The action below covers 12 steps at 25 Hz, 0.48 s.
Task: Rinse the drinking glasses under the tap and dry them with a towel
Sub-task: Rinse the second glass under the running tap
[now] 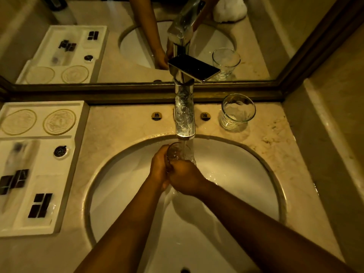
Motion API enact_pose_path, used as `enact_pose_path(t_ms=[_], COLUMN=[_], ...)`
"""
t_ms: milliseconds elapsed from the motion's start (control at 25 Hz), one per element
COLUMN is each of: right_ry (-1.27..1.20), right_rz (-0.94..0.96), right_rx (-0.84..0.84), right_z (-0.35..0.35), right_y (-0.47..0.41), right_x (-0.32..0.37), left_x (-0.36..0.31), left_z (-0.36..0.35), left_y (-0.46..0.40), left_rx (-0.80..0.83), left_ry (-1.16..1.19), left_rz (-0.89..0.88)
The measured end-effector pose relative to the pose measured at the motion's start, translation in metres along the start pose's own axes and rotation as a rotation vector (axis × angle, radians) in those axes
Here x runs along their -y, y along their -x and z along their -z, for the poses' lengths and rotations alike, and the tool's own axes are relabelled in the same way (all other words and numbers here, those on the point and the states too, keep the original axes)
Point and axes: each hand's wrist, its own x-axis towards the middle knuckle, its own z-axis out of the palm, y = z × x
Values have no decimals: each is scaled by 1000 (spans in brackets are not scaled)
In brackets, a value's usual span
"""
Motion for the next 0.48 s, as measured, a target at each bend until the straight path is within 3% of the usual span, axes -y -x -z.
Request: enact_pose_path(t_ms=[80,120,160,320,480], right_ry=[-191,-203,-134,675,638], right_rz=[-161,-152,-73,394,667], right_rx=[41,72,90,104,-68], right_z=[-4,-2,3,28,32], right_y=[-2,-1,1,6,4], right_x=[9,9,4,-29,-35], left_x=[8,9,8,-3,2], left_z=[0,1,2,8,19], left_y=[-1,0,2,12,20], left_rx=[-73,-61,-58,103,215], left_ry=[-34,-16,37,35,180], left_rz=[-140,-144,-99,192,349])
